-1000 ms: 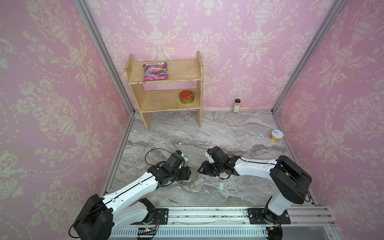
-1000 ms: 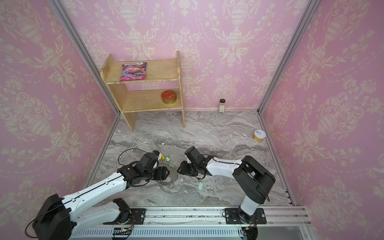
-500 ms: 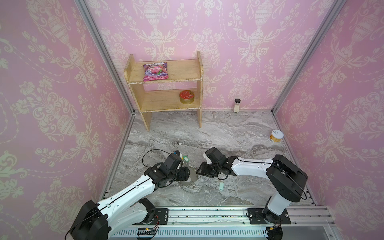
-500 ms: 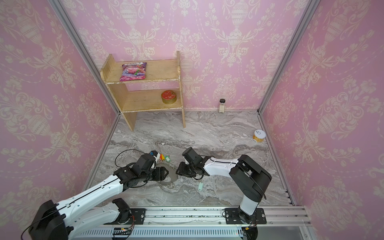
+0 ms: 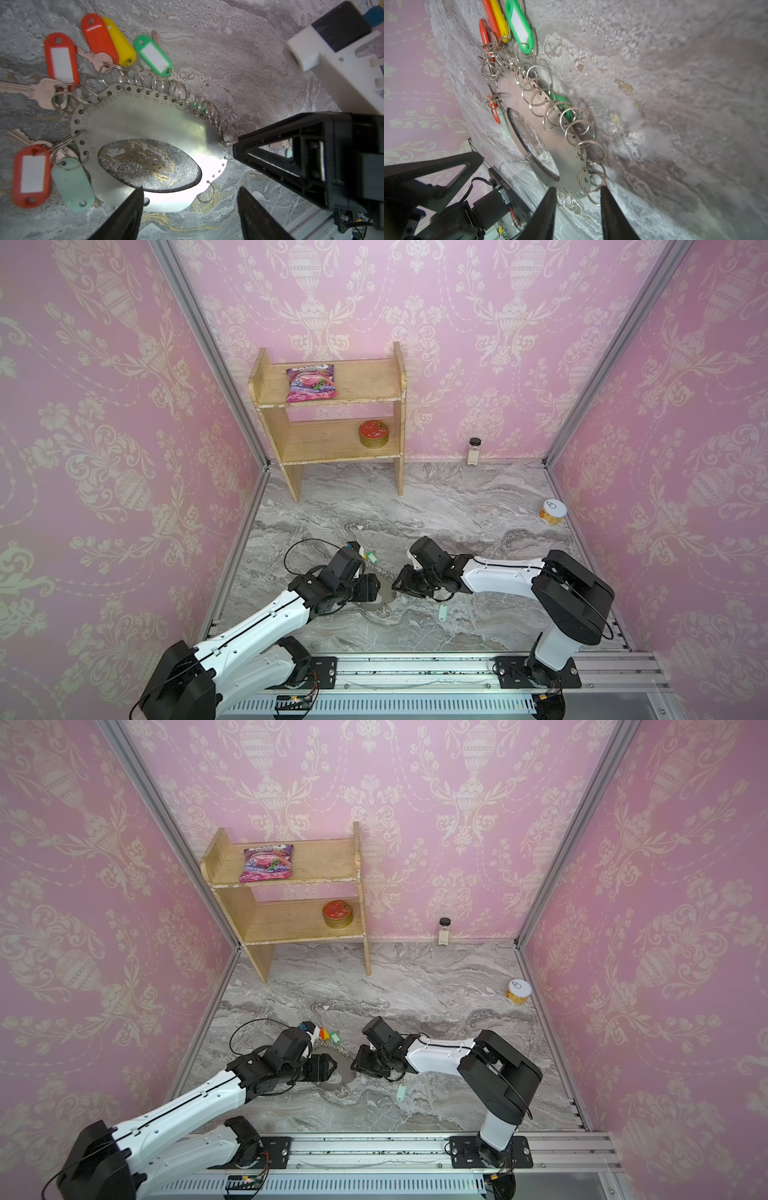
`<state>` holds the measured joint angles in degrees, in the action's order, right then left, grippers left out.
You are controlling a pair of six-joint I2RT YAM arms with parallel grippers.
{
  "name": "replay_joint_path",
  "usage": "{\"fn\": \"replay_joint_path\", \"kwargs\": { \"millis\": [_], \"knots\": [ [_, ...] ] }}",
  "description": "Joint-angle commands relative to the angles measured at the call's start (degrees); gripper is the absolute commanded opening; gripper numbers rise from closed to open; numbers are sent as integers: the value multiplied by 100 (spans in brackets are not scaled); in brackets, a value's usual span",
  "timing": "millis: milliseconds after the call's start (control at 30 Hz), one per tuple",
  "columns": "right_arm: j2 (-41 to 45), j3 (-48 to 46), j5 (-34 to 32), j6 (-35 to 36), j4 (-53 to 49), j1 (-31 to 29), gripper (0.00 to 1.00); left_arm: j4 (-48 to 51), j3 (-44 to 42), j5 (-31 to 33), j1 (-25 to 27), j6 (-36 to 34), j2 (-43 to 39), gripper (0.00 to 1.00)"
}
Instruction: Put the keys on the keyring
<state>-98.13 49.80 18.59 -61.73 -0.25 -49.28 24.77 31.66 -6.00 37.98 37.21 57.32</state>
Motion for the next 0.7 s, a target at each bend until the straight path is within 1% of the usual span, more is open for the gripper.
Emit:
{"fn": "replay_joint_path", "kwargs": {
  "millis": [0,433,600,667],
  "knots": [
    [-102,-39,-142,-150,-3,-34,35,159,-94,82,-53,67,-108,73],
    [-202,-6,-231,-239,1,-33,25,178,-116,91,-61,67,-164,73],
    [-248,6,-248,-280,25,-30,25,229,-125,106,-54,75,-229,73],
    [-260,25,-251,-297,30,-34,26,258,-125,124,-58,80,-265,73]
  ]
}}
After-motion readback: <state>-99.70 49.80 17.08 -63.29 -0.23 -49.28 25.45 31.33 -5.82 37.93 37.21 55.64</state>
